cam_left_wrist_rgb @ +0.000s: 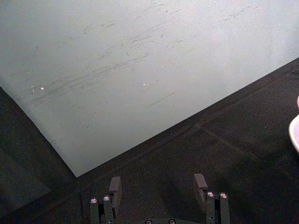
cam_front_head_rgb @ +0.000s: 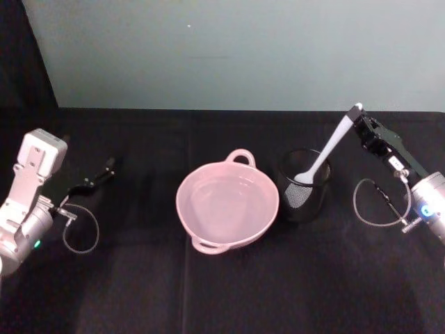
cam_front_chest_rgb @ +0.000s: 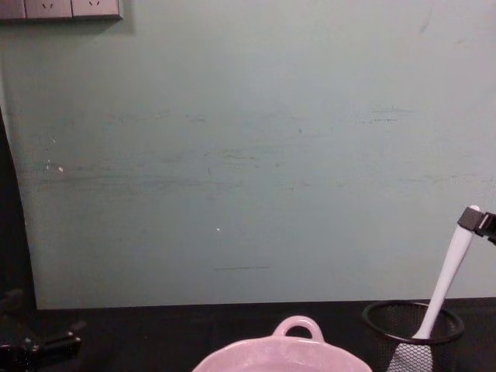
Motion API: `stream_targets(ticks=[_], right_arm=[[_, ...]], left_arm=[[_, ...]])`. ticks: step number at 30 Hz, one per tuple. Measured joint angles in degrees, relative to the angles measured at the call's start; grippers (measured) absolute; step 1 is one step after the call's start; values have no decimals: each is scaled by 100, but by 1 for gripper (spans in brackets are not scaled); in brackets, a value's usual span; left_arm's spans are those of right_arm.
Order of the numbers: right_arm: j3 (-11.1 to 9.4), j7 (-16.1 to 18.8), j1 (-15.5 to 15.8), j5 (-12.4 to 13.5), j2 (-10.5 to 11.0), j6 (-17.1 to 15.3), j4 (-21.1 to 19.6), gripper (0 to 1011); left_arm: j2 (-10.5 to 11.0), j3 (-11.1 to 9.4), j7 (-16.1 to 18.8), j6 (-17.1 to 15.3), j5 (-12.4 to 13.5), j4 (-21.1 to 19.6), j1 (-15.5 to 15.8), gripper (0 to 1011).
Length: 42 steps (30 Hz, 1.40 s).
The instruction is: Use the one hand to pick up the spoon and stir the clear water in the bowl.
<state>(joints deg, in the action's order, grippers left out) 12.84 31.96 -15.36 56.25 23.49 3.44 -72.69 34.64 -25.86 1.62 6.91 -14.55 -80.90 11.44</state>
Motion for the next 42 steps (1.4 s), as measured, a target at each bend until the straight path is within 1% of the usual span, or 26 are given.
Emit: stream_targets(ticks=[10,12,13,14,16,19,21,23,24,26,28,29,32,33,34,35,36,37,38,39,41,42], right_arm=[[29,93,-54,132,-73,11,181,100],[29,94,-56,153,-83,23,200,123],[28,92,-56,160,-86,27,204,166],[19,84,-52,178,-92,40,214,166],[12,74,-44,191,-98,48,227,222],[-2,14,-10,211,-103,51,266,336],[-5,-25,18,211,-96,49,280,369],[-6,-42,30,211,-91,46,280,435],[-7,-56,44,210,-85,42,280,450],[-17,-99,93,207,-61,21,267,557],[-31,-146,161,213,-35,-11,203,595],[-35,-160,192,216,-24,-25,167,653],[-37,-227,312,221,39,-91,-19,711],[-35,-261,402,221,99,-139,-170,763],[-34,-280,439,221,126,-161,-240,763],[-34,-321,542,222,209,-217,-434,809],[-37,-337,602,224,263,-248,-545,826],[-40,-372,657,227,315,-281,-651,881],[-46,-386,718,228,377,-314,-773,893],[-47,-482,833,223,521,-425,-1001,930],[-38,-569,932,203,677,-549,-1214,974],[-4,-662,1025,162,876,-708,-1425,990]], left_arm=[[0,0,0,0,0,0,0,1011],[0,0,0,0,0,0,0,1011],[0,0,0,0,0,0,0,1011],[0,0,0,0,0,0,0,1011],[0,0,0,0,0,0,0,1011],[0,0,0,0,0,0,0,1011],[0,0,0,0,0,0,0,1011],[1,0,0,0,0,0,0,1011],[1,0,0,0,0,0,0,1011],[0,0,0,0,0,0,0,1011],[0,0,0,0,0,0,0,1011],[0,0,0,0,0,0,0,1011],[0,0,0,0,0,0,0,1011],[0,0,0,0,0,0,0,1011],[0,0,0,0,0,0,0,1011],[0,0,0,0,0,0,0,1011],[0,0,0,0,0,0,0,1011],[0,0,0,0,0,0,0,1011],[0,0,0,0,0,0,0,1011],[0,0,0,0,0,0,0,1011],[0,0,0,0,0,0,-1,1011],[0,0,0,0,0,0,0,1011]])
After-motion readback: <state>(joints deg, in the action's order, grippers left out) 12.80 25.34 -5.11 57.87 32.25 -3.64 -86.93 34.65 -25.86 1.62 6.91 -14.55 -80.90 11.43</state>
